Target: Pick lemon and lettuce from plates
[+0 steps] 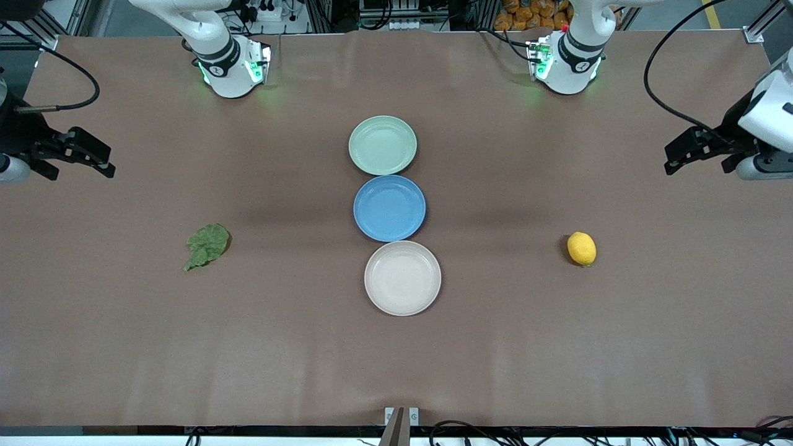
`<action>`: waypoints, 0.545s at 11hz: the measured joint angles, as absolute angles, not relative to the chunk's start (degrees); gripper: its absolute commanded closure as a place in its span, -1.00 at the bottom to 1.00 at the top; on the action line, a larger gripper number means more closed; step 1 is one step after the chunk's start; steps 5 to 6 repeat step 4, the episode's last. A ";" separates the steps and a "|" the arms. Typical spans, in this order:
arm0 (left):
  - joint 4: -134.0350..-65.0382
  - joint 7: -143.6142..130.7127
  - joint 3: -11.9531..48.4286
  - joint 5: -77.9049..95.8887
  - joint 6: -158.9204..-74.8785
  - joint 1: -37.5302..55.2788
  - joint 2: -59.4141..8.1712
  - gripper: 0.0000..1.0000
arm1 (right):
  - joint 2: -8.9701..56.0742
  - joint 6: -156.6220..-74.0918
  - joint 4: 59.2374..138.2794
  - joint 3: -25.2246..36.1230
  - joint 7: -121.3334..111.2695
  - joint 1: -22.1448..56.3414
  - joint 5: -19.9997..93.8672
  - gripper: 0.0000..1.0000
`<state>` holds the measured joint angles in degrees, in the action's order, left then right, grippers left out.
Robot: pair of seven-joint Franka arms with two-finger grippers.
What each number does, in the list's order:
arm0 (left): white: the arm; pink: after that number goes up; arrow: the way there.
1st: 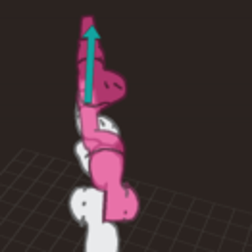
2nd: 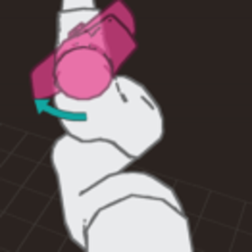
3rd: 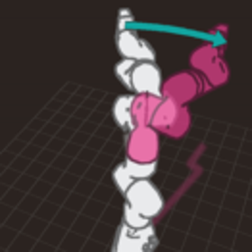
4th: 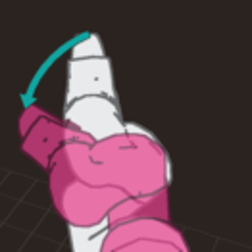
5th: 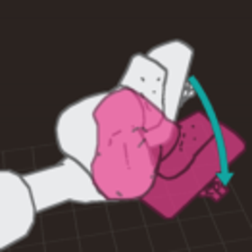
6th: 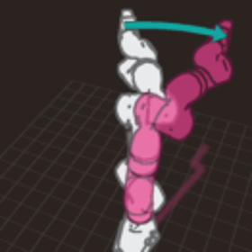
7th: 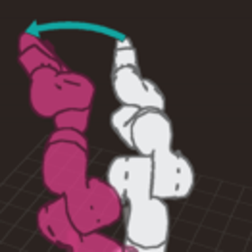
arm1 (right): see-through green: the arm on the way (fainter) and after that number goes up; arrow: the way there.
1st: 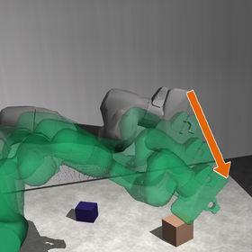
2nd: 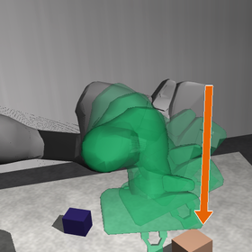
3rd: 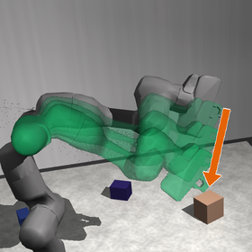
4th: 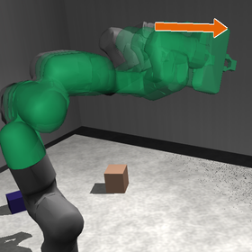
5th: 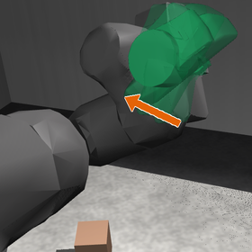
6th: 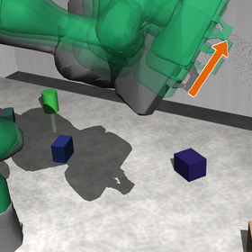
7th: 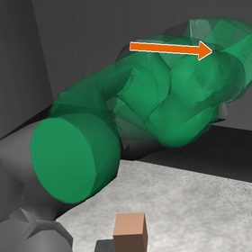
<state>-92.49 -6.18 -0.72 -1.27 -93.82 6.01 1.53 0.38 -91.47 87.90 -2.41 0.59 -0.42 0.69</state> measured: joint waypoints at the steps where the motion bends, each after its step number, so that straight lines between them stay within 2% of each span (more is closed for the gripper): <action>1: -91.72 -5.18 -0.68 -1.27 -92.38 6.05 1.71 -1.00 | 0.38 -90.65 87.38 -2.41 0.57 -0.41 0.71 -1.00; 6: -88.69 -1.66 -0.55 -1.27 -88.35 6.30 1.78 -1.00 | 0.38 -89.50 86.89 -2.41 0.54 -0.41 0.73 -1.00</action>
